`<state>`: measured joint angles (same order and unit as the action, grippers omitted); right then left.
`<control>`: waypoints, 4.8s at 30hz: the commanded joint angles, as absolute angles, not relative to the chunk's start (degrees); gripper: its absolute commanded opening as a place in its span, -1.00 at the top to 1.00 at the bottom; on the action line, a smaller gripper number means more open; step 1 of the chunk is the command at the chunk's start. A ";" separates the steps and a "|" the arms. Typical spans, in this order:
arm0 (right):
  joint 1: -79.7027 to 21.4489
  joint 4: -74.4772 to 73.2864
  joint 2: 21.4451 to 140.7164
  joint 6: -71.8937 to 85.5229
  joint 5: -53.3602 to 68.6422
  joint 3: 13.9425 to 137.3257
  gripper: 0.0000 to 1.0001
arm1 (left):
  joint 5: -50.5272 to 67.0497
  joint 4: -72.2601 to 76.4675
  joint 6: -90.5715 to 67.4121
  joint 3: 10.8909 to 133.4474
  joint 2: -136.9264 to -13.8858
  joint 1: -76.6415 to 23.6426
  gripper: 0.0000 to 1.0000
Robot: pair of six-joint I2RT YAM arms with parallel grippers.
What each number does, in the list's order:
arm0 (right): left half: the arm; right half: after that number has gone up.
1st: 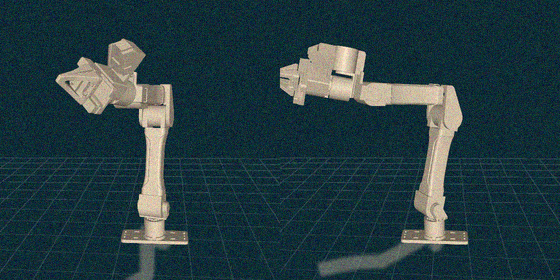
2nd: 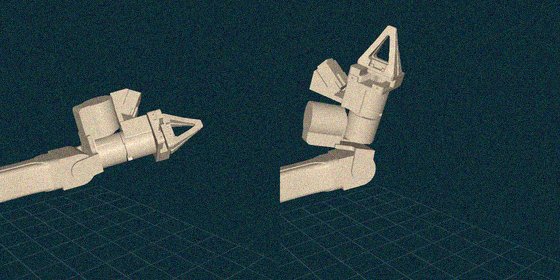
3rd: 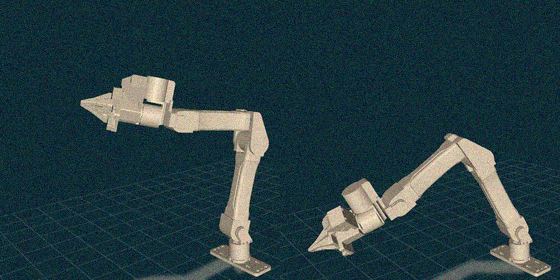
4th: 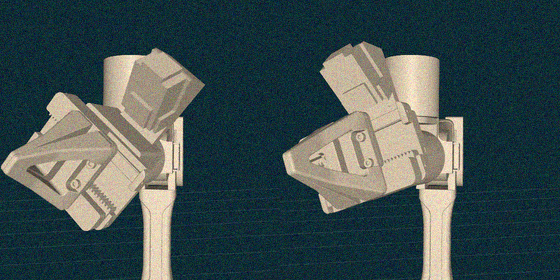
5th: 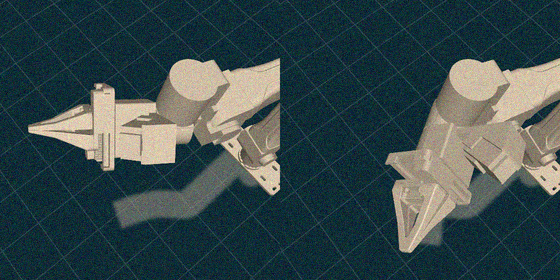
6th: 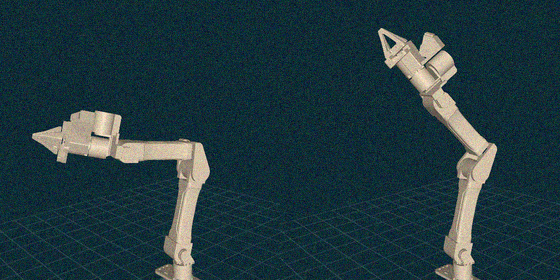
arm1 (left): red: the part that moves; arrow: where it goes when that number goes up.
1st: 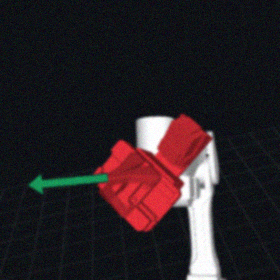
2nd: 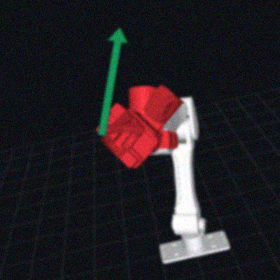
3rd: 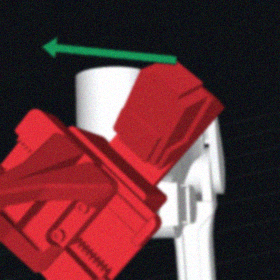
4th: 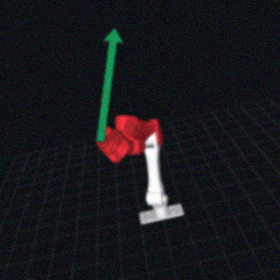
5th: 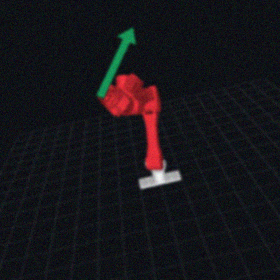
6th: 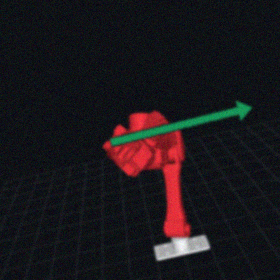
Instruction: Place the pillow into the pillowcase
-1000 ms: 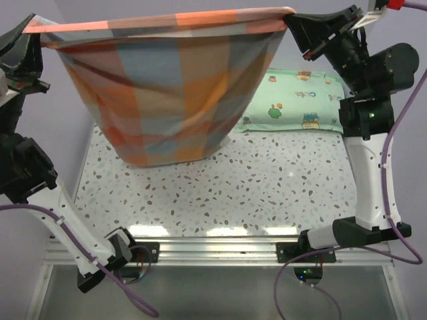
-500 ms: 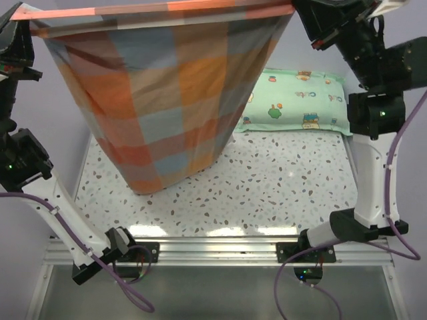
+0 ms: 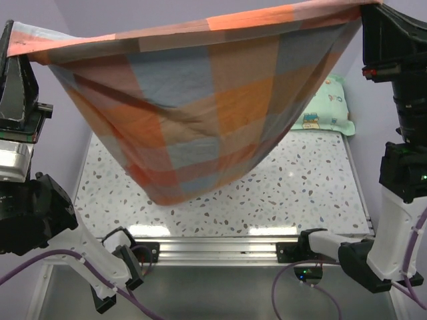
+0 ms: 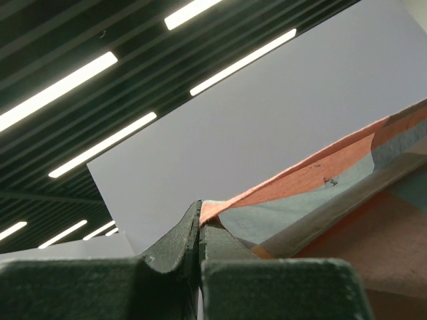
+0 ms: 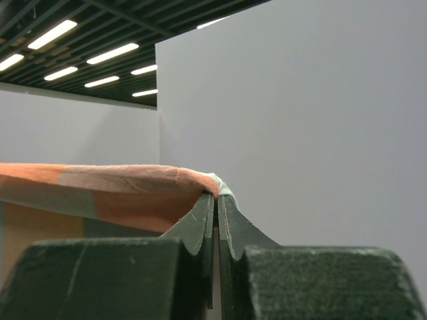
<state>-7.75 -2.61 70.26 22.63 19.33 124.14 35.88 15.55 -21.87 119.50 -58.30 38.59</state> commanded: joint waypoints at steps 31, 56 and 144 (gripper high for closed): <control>-26.97 -0.28 152.77 -3.50 -3.50 154.98 -0.52 | 0.80 -1.99 8.09 92.67 -109.19 21.62 0.63; -33.92 -52.91 110.22 -3.69 34.80 103.41 -0.63 | 30.85 -23.54 29.16 92.65 -109.69 14.87 -0.17; -10.81 -44.39 80.87 -3.78 21.62 80.98 -0.97 | 14.51 -34.64 13.19 92.76 -94.15 -5.71 -1.00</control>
